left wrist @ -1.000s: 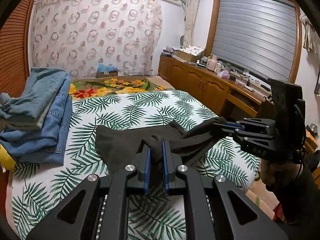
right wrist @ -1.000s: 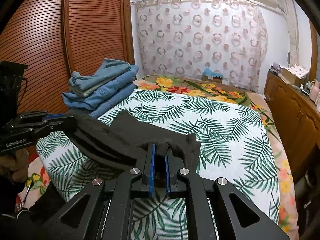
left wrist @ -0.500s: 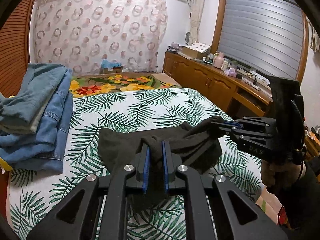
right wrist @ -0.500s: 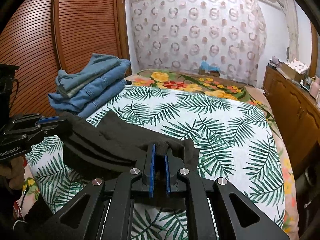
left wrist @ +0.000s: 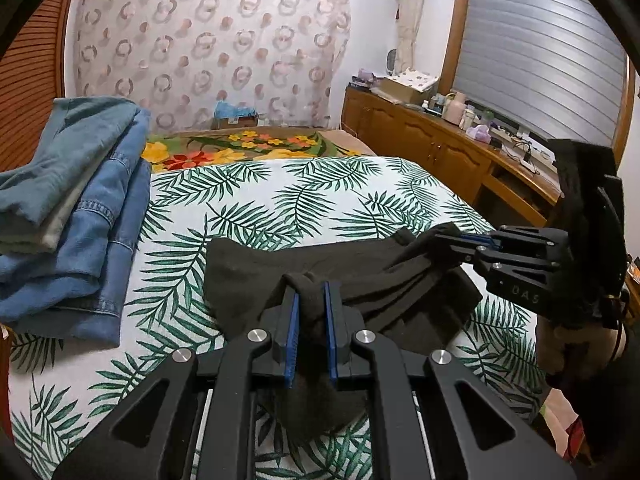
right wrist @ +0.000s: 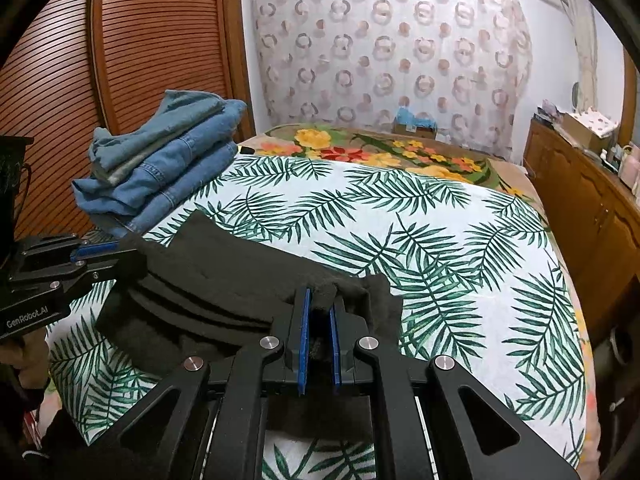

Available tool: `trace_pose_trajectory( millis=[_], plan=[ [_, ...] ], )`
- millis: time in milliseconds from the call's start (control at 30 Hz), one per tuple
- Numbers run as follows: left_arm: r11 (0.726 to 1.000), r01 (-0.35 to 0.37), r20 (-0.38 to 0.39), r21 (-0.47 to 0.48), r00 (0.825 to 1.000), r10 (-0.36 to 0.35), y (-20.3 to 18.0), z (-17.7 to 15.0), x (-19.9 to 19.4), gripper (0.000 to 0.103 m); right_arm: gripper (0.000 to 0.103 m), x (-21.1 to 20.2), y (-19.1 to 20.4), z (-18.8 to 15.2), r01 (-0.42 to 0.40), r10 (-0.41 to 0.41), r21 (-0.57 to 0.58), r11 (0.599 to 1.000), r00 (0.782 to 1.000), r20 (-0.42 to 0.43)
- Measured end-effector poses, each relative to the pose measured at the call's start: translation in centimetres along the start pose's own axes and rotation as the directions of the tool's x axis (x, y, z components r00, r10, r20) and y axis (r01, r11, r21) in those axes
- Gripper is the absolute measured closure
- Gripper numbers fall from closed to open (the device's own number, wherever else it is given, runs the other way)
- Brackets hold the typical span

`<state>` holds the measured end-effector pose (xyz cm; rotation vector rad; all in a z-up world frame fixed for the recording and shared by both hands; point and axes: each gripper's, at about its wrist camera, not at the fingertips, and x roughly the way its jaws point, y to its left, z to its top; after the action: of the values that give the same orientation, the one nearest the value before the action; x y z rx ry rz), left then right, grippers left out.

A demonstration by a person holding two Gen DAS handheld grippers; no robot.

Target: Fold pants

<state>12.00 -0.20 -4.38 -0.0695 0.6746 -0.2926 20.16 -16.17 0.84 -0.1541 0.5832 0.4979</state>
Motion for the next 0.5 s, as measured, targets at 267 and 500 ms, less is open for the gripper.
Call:
trace_pose_trajectory(
  millis=[267,500],
  plan=[
    [1.000,-0.001,0.012,-0.006,1.000,0.001,0.0,-0.1,-0.2,0.053,0.095,0.0,-0.2,0.2,-0.002,0.001,0.016,1.000,1.000,0.004],
    [1.000,-0.016,0.025,-0.005,1.000,0.016,0.4,-0.7,-1.3,0.040,0.056,-1.1,-0.1,0.2,0.047,-0.046,-0.009,0.999,0.998,0.036]
  ],
)
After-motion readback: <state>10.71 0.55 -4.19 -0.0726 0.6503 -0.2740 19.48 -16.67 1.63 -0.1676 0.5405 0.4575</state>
